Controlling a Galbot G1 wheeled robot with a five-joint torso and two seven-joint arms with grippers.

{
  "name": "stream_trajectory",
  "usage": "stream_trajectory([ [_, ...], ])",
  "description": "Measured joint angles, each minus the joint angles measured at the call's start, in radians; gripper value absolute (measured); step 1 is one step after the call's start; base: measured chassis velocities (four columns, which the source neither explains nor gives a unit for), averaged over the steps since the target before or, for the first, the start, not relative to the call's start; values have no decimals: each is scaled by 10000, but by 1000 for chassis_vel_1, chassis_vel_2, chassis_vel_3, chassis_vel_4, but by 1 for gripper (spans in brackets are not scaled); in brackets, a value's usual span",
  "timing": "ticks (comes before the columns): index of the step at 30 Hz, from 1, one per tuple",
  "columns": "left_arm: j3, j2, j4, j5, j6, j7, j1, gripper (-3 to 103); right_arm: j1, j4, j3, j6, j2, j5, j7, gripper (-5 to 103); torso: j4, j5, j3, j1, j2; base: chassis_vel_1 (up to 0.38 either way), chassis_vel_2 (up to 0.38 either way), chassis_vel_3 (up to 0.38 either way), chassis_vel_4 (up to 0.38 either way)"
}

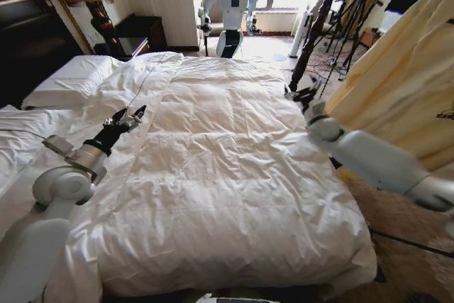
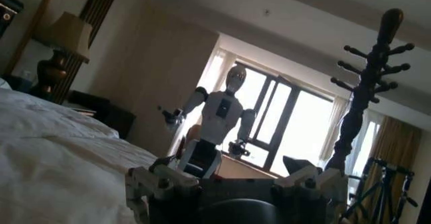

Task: Pick up the clothes from the bed and hang them on the clothes hanger.

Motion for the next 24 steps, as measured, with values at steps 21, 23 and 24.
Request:
stream_trajectory([
  [21,-34,-566,20,577,-386,156,636,100,-2964,1796,2135,353,-675,523,-2321,100,3,0,-1,3,1,0,0,0,0],
  [23,-41,-565,13,637,-381,196,696,100,-3167,1959,2312,416,-1034,965,-2957,100,-2,3,-2,1,2,0,0,0,0],
  [24,-50,-562,8,706,-381,251,748,100,-3436,2128,2523,520,-1325,1248,-3450,100,-3,6,-2,0,2,0,0,0,0],
])
